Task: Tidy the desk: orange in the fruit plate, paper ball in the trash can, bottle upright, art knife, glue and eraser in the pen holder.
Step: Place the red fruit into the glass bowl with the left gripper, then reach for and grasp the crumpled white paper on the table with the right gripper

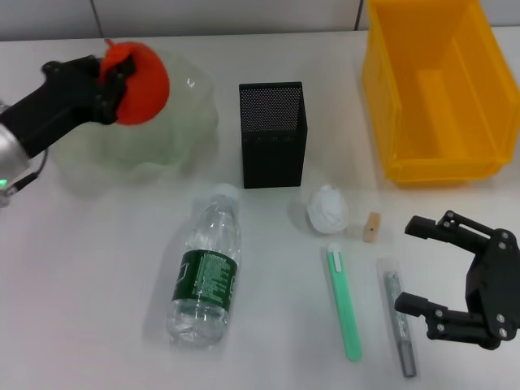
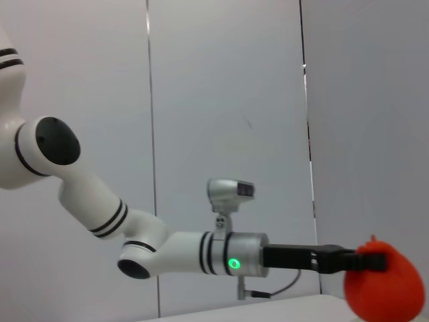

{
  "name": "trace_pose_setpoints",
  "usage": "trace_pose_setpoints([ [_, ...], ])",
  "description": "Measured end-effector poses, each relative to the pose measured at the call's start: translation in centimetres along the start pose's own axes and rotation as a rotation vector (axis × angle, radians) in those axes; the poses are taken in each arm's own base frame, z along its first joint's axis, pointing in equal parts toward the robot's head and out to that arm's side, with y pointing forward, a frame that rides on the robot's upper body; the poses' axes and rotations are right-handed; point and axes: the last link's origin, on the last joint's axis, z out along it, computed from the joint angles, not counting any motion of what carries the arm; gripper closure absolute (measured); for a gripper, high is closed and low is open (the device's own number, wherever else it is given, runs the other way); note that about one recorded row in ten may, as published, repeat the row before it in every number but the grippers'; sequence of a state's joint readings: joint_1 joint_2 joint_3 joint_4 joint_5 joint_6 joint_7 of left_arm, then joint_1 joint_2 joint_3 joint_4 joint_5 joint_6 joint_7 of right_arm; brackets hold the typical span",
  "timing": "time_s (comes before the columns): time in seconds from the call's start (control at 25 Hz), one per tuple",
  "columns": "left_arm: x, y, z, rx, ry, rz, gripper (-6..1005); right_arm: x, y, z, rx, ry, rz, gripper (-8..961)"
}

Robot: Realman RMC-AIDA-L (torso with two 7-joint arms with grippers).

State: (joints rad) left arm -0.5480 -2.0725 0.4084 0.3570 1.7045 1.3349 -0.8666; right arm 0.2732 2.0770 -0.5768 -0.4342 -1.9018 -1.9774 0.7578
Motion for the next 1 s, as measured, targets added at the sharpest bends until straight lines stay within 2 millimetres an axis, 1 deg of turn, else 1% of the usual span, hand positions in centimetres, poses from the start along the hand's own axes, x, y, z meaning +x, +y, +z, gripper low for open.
trace_pose_setpoints([
  [0.08,-0.1,0.1,1.1,0.008,-0.016,0.002,908,-0.1,-0.4,0.1,0.001,0.007,0.037,127],
  [0.16,-0.3,0.0,1.8,0.024,-0.032,0.004,922,-0.1,-0.5,0.2,0.002,0.011,0.043,127],
  [0.24,-0.5,-0.1,2.2,0.043,-0.045,0.011,874,-0.3,-0.8,0.2,0.004,0.021,0.054,127],
  [0.32,-0.5,0.5,1.4,0.008,-0.02,0.026,827,-0.8,-1.6,-0.2,0.022,0.035,0.082,127],
  [0.36,-0.4,0.6,0.9,-0.008,-0.011,0.033,803,-0.8,-1.6,-0.2,0.022,0.035,0.082,127],
  [0.4,-0.4,0.8,0.2,-0.03,0.0,0.04,766,-1.7,-2.5,-0.5,0.033,0.062,0.122,128],
  [0.44,-0.4,0.8,0.2,-0.03,0.0,0.04,729,-1.7,-2.5,-0.5,0.033,0.062,0.122,128],
  [0.48,-0.5,1.1,-1.3,-0.061,0.005,0.05,692,-2.7,-3.6,-0.8,0.038,0.103,0.155,128],
  [0.52,-0.5,1.1,-1.3,-0.061,0.005,0.05,655,-2.7,-3.6,-0.8,0.038,0.103,0.155,128],
  [0.56,-0.7,1.4,-2.2,-0.077,0.006,0.054,618,-3.3,-4.2,-0.8,0.041,0.128,0.165,128],
  [0.6,-0.9,1.6,-3.3,-0.086,0.007,0.063,581,-4.6,-5.2,-0.8,0.043,0.187,0.182,128],
  [0.64,-0.9,1.6,-3.3,-0.086,0.007,0.063,477,-4.6,-5.2,-0.8,0.043,0.187,0.182,128],
  [0.68,-0.8,1.4,-3.7,-0.079,0.011,0.073,374,-5.8,-6.1,-0.4,0.04,0.236,0.19,128],
  [0.72,-0.8,1.4,-3.7,-0.079,0.011,0.073,357,-5.8,-6.1,-0.4,0.04,0.236,0.19,129],
  [0.84,-0.4,1.2,-3.8,-0.085,0.012,0.077,304,-7.8,-7.3,0.5,0.041,0.29,0.227,129],
  [0.88,-0.2,1.3,-4.2,-0.104,0.015,0.076,287,-9.4,-7.9,1.1,0.051,0.348,0.252,129],
  [0.92,-0.2,1.3,-4.2,-0.104,0.015,0.076,269,-9.4,-7.9,1.1,0.051,0.348,0.252,129],
  [1.0,-0.5,2.3,-5.2,-0.165,0.006,0.073,235,-10.8,-8.5,2.1,0.08,0.433,0.264,129],
])
